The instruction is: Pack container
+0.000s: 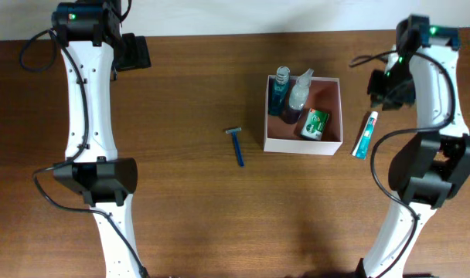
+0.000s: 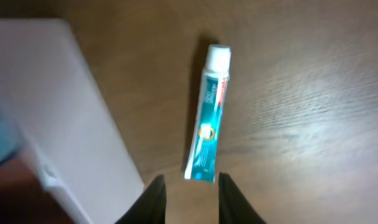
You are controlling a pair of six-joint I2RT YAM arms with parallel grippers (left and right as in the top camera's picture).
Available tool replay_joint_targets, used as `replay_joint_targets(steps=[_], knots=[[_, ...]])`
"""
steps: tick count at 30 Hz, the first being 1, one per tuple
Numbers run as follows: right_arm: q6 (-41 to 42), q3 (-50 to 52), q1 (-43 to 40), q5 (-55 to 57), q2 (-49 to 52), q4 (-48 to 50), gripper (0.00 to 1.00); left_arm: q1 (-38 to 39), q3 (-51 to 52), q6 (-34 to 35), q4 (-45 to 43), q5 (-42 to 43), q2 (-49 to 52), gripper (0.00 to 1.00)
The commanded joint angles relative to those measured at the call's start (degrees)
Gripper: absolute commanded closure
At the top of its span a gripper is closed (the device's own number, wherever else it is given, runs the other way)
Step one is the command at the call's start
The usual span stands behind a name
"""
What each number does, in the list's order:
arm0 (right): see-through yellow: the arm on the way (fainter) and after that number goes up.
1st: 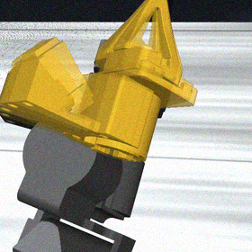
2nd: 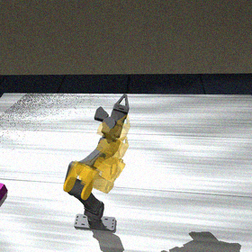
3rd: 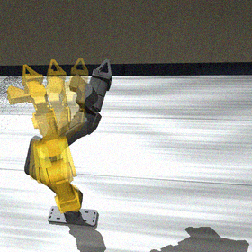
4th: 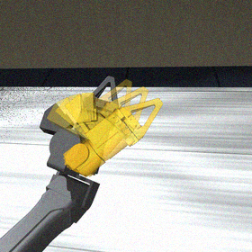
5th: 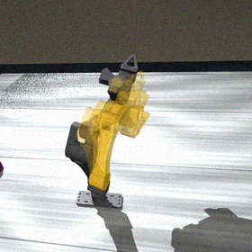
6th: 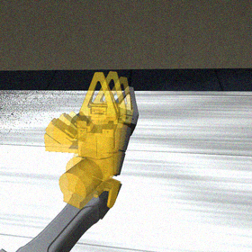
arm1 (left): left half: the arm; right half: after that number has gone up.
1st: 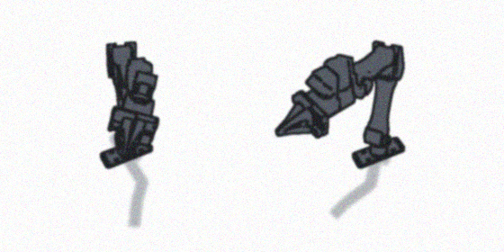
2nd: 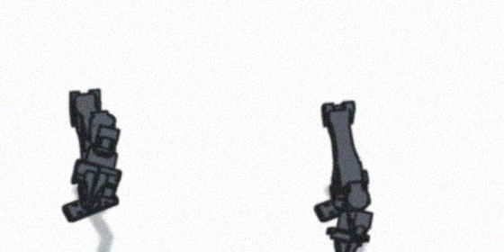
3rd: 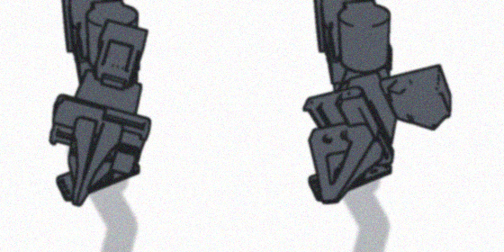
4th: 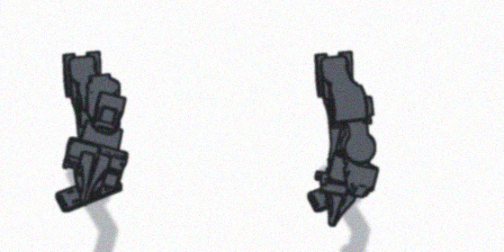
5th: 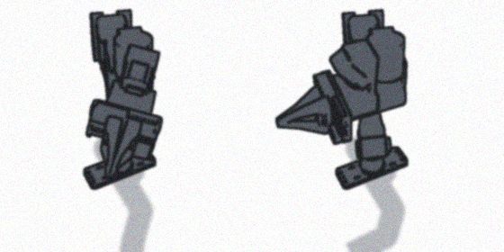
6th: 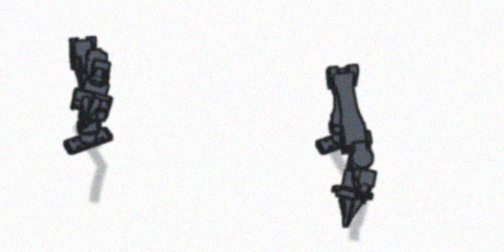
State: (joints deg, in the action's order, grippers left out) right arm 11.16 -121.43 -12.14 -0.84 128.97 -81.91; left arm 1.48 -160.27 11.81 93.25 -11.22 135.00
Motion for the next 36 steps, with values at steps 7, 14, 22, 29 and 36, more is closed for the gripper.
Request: replay_joint_targets(steps=[7, 14, 22, 29, 36], knots=[[10.8, 18.3, 0.1, -1.5, 0.7, 12.4, 0.73, -0.1, 0.1, 0.5, 0.0, -0.6, -0.9, 0.01], [12.5, 20.9, 0.0, 0.1, 0.7, 17.3, 0.71, -0.1, 0.1, 0.5, 0.0, -0.6, -0.9, 0.01], [11.6, 20.9, 0.0, 1.6, 0.7, 17.6, 0.66, -0.1, 0.1, 0.5, 0.0, -0.6, -0.9, 0.01], [8.5, 20.9, -0.5, 2.0, 1.6, 19.2, 0.67, -0.1, 0.1, 0.5, 0.0, -0.6, -0.9, 0.01], [5.1, 20.9, -1.1, 1.4, 1.9, 18.9, 0.67, -0.1, 0.1, 0.5, 0.0, -0.6, -0.9, 0.01]])
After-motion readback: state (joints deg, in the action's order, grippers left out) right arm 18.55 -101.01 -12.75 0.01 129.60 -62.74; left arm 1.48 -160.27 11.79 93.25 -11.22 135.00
